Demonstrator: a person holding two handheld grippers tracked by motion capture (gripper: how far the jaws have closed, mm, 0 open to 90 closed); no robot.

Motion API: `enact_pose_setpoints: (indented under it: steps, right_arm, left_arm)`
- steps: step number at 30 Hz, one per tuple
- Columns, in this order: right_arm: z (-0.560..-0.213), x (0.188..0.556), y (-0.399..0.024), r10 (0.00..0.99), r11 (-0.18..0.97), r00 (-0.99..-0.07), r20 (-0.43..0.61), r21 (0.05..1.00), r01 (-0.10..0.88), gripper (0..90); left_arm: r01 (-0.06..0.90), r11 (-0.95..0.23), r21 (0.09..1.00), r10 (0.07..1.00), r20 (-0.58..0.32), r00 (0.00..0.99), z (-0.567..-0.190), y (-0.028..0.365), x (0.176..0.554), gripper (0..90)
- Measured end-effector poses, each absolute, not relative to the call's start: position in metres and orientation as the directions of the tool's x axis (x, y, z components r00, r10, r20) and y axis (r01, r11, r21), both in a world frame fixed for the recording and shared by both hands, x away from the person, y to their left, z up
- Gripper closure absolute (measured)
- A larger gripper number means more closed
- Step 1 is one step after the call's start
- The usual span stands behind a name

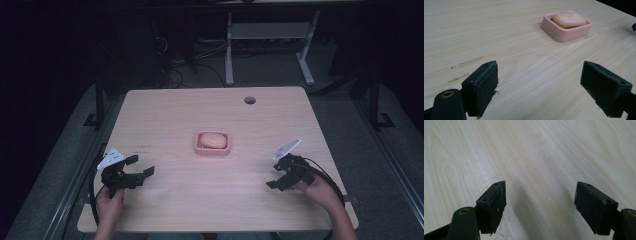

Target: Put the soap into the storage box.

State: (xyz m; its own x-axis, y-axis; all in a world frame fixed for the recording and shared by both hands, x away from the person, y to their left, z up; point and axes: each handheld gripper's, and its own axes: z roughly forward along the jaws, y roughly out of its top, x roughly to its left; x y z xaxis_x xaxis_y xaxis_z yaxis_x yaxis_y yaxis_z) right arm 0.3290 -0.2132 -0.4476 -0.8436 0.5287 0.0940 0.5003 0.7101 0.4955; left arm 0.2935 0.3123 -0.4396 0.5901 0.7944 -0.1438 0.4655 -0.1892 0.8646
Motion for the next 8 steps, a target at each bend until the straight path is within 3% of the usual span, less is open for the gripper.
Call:
enact_pose_setpoints:
  steps: [8]
  right_arm:
    - [-0.451, 0.306, -0.220, 0.552, 0.671, -0.829, 0.087, 0.544, 0.504, 23.3]
  left_arm:
    - [0.463, -0.213, 0.861, 0.791, -0.126, 0.598, -0.440, 0.309, 0.294, 14.2]
